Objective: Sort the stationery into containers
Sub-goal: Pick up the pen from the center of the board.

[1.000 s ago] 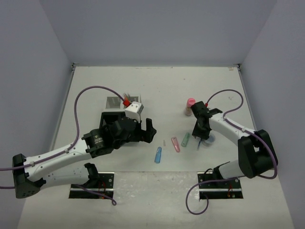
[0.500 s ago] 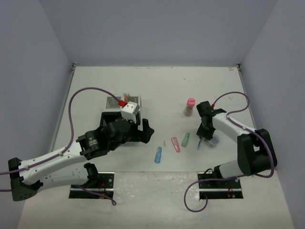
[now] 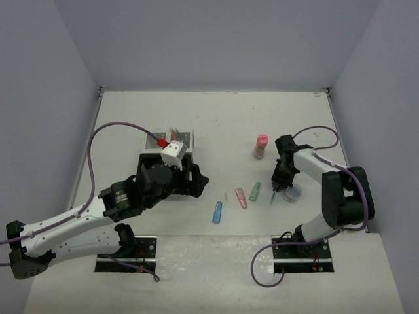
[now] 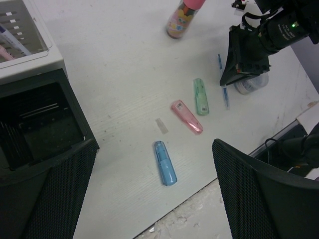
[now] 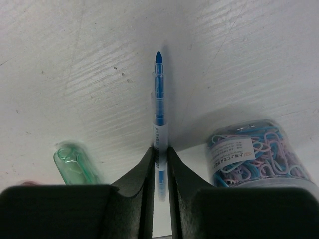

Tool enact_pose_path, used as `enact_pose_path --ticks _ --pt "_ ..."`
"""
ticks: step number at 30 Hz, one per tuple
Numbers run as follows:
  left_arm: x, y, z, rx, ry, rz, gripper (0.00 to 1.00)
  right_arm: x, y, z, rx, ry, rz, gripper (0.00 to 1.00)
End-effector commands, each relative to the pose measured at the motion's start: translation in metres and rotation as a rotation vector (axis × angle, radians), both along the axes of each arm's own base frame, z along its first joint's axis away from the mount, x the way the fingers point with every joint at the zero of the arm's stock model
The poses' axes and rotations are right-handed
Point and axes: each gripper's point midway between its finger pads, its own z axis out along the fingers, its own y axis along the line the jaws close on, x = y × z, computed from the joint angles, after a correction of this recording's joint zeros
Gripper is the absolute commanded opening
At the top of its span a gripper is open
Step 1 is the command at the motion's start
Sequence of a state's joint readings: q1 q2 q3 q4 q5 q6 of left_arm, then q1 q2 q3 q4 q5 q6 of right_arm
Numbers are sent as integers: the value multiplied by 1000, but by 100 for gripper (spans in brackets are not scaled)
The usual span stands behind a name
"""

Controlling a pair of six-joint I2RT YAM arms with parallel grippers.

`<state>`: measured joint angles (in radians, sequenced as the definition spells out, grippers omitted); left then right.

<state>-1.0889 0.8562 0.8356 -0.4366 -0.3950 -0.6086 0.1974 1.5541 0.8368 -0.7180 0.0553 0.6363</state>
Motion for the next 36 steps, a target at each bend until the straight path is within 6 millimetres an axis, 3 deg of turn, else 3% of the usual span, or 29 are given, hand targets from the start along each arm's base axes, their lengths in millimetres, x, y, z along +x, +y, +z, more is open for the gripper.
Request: enact_pose_path --ticks 1,4,7,11,14,21,24,29,31,36 --pt "1 2 13 -9 -35 -6 100 16 6 6 45 -35 51 10" --pt "2 0 11 -8 -30 -4 100 18 5 8 34 -40 52 1" --pt "4 -8 3 -11 -10 -4 100 20 7 16 21 -68 63 0" --pt "12 -28 -19 7 51 22 100 23 18 65 11 -236 82 0" --pt "26 -39 -43 45 129 127 100 13 23 98 22 -330 115 0" --pt "48 -51 -82 62 234 350 99 -12 37 150 120 -517 220 0" --pt "54 -60 -102 103 280 403 93 -21 41 160 161 -566 254 0" --pt "60 -85 -131 166 333 410 83 -27 43 160 181 -594 295 0" --pt "63 -89 -145 219 351 424 72 -28 44 163 189 -608 303 0" --pt "63 -94 -163 294 377 436 62 -28 44 164 190 -615 309 0"
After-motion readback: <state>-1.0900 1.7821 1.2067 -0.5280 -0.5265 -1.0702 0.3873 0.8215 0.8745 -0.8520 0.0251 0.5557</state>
